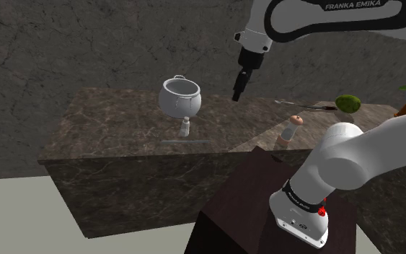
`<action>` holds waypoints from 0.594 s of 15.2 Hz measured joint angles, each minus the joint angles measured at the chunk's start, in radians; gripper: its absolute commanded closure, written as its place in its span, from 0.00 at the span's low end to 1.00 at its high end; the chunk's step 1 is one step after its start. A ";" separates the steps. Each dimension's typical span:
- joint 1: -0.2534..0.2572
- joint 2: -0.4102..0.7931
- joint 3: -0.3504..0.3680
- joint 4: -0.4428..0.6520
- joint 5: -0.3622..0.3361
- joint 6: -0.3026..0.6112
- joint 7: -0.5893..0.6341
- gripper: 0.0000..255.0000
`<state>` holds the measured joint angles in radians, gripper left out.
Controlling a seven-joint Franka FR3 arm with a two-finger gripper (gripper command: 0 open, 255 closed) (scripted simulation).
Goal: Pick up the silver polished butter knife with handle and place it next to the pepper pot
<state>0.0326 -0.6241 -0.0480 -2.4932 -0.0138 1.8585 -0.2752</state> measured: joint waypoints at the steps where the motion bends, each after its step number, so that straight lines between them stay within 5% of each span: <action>1: 0.004 0.022 -0.008 -0.005 -0.004 0.030 -0.024 0.00; 9: 0.049 0.274 -0.055 -0.039 -0.005 0.330 -0.208 0.00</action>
<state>0.0818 -0.3505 -0.1027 -2.5322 -0.0183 2.1888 -0.4835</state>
